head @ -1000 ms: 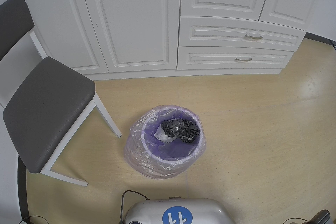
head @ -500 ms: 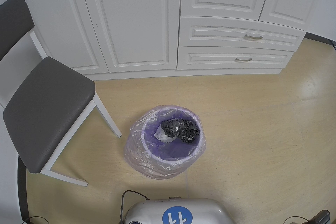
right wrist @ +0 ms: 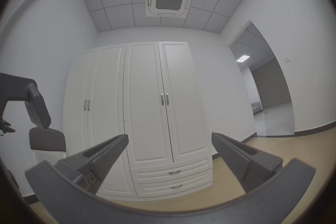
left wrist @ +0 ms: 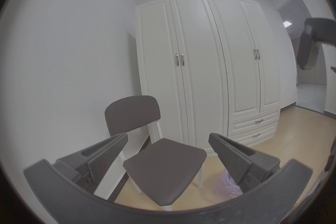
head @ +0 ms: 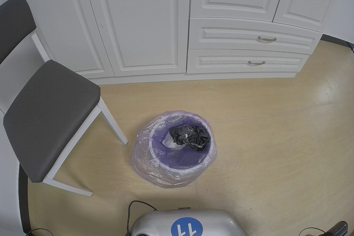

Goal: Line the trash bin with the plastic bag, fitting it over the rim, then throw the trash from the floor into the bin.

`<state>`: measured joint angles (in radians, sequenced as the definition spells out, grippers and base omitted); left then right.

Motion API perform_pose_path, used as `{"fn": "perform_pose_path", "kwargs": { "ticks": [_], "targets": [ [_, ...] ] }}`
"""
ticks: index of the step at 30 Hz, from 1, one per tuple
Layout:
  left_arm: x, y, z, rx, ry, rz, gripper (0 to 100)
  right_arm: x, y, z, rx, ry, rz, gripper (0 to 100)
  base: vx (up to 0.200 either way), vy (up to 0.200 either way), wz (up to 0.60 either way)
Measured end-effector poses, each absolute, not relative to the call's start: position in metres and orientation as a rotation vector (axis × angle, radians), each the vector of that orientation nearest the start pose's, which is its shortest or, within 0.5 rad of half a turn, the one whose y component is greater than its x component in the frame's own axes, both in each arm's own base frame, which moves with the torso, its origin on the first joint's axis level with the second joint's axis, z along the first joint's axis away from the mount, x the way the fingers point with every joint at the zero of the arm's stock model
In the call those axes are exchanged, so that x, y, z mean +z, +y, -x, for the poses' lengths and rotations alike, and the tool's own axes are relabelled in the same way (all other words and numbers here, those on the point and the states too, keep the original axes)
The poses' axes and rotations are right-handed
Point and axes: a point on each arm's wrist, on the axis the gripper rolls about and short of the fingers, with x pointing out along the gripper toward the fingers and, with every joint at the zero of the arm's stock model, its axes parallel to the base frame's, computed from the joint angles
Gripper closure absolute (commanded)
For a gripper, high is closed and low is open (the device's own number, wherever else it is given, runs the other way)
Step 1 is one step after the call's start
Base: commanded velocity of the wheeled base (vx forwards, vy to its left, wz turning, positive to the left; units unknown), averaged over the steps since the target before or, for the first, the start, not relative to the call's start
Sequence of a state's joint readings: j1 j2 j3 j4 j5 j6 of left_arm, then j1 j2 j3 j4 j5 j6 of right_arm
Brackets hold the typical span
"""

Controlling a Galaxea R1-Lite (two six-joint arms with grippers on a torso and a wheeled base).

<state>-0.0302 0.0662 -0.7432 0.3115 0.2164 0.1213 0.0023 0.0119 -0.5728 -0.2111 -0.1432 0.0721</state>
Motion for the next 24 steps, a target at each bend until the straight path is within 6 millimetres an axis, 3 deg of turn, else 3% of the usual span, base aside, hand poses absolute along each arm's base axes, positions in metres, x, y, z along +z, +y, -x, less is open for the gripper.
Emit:
{"fn": "perform_pose_path", "kwargs": {
  "ticks": [6, 15, 24],
  "targets": [
    [0.207, 0.006, 0.106, 0.223, -0.342, -0.079, 0, 0.227, -0.003, 0.113, -0.135, -0.745, -0.041, 0, 0.000, 0.000, 0.00],
    [0.191, 0.005, 0.078, 0.229, -0.496, -0.043, 0, 0.209, -0.003, 0.092, -0.145, -0.684, 0.015, 0, 0.000, 0.000, 0.00],
    [0.147, 0.003, 0.045, 0.122, -0.478, -0.044, 0, 0.168, -0.002, 0.058, -0.114, -0.623, 0.085, 0, 0.000, 0.000, 0.00]
  ]
}}
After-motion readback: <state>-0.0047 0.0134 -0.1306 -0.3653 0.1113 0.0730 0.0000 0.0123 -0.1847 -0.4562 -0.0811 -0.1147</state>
